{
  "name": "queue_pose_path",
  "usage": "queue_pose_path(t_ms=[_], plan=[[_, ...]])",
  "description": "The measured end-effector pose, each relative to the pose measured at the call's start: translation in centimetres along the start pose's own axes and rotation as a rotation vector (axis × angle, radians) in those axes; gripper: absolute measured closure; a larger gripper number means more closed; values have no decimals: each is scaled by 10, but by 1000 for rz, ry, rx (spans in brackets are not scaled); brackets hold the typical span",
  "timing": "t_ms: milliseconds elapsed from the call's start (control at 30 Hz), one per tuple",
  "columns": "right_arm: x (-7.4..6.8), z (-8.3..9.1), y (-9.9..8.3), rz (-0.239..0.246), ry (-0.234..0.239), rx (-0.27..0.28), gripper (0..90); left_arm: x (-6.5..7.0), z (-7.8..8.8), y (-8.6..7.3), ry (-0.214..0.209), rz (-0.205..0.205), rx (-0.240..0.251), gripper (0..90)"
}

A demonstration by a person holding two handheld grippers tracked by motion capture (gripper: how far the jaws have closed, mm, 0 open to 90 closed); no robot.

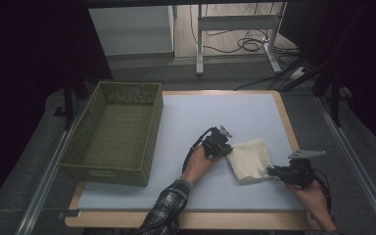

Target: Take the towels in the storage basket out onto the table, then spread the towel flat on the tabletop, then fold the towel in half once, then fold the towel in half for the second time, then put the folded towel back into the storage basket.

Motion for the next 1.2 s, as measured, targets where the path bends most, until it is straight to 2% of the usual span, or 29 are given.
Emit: queue_pose_path(t_ms=[267,867,1200], plan=[[-9,5,10,11,28,18,804,-4,11,5,-31,2,-33,825],[-28,1,26,38,72,41,804,-10,38,10,-10,-28,-89,822],[-39,-4,37,50,106,52,804,-16,56,10,4,-16,-121,819]])
Point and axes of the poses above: each handheld gripper's, and its own axes: z roughly backward along the jaws, y roughly out of its top, x roughly to its right, the point moved 8 cm from there along -z, roughly forward along the jaws, and after that the axes turned 11 degrees about x, right-handed, at the moved point
